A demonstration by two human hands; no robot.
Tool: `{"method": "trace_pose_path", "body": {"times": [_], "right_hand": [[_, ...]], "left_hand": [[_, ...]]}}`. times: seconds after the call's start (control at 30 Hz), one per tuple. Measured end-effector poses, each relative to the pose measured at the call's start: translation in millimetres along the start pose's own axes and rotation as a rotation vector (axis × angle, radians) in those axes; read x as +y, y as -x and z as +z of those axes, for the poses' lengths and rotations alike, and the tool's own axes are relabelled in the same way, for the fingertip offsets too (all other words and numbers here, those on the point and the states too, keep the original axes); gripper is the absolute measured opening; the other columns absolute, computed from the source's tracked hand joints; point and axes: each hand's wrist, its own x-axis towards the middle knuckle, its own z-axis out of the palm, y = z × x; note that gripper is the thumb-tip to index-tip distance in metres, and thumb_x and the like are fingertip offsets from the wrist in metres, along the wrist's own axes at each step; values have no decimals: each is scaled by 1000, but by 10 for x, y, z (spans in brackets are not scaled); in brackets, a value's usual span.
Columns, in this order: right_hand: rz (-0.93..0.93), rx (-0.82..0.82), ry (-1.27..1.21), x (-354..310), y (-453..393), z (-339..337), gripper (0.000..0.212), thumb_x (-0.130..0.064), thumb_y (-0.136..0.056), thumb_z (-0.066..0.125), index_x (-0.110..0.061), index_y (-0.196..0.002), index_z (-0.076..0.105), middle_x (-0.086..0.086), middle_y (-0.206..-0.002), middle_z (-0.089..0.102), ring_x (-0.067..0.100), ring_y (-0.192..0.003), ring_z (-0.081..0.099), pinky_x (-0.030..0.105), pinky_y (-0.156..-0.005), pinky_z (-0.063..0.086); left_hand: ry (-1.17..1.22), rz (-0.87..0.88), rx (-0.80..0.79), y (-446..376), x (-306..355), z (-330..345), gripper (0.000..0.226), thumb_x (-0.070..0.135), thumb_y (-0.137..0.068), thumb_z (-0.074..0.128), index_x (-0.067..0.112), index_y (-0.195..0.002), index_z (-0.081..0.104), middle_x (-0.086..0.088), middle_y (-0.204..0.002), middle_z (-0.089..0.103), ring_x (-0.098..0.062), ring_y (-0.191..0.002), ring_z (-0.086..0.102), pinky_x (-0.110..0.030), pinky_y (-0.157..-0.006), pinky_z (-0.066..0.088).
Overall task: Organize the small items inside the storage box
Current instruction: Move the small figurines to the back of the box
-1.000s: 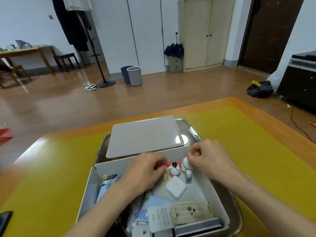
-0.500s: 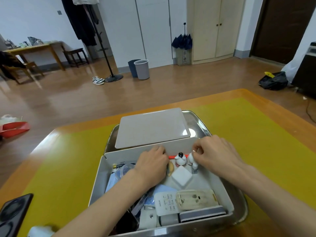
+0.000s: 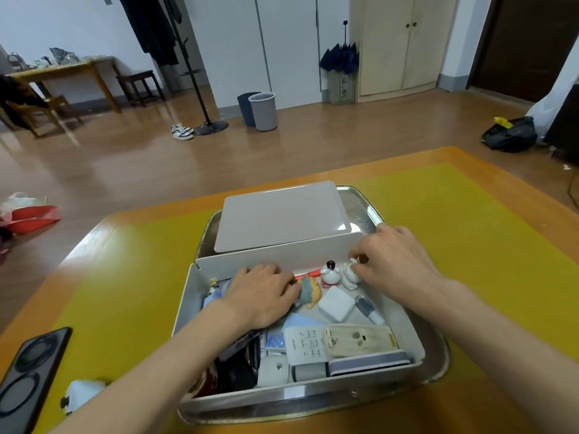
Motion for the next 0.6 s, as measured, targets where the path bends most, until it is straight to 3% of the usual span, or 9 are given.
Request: {"method": "trace_pose_path", "body": {"times": [0.13,0.27,0.33,0.37,0.43,0.5,0.6], "right_hand": [[3,-27,21,6,0,4,14,-37,-87,62,-30,-90,74,-8,-81,68,17,-103,50,46,-103,26],[-33,33,56,46,9,23,15,-33,-93,60,-33,-90,75,-10,-86,70,17,-103,45,52,-114,14],[-71,48,60,62,11,25,16,-31,-93,60,-31,-88,76,-12,-90,70,16,-97,43,43,-104,26],[-93,48,56,67,10,23,16,-30,-92,61,-31,-89,77,-13,-92,70,16,-93,41,36,-91,29],[-124,35,37,62,-3,10,15,-26,-91,64,-31,-92,78,-14,-93,70,17,-89,39,31,-74,21],[-143,17,44,46,-19,-7,16,-26,-90,66,-34,-96,79,-14,-95,71,18,-91,42,30,-73,19],[-162,-2,26,21,-29,-26,19,-29,-91,69,-37,-105,79,-14,-103,71,17,-97,45,30,-75,22]], "left_hand": [[-43,-33,-41,-22,23,-30,49,57,-98,26,28,-121,58,-5,-124,56,-24,-120,49,-43,-97,38],[-33,-73,-16,-42,9,-44,56,59,-98,23,21,-99,65,-9,-112,61,-28,-110,55,-40,-88,42],[-14,-70,24,-63,-12,-57,56,54,-100,23,18,-92,65,-11,-108,64,-31,-103,59,-39,-81,45],[-10,-72,56,-83,-19,-62,51,50,-100,26,15,-91,63,-11,-107,66,-33,-101,60,-38,-78,46],[-25,-79,120,-134,-22,-69,39,38,-100,33,15,-100,64,-12,-108,69,-35,-99,63,-38,-76,48],[-41,-72,112,-192,12,-78,30,29,-99,38,15,-104,64,-11,-108,69,-36,-99,63,-37,-73,45],[-91,-51,-26,-280,88,-117,15,22,-94,50,15,-97,62,-7,-99,66,-34,-97,64,-34,-69,43]]}}
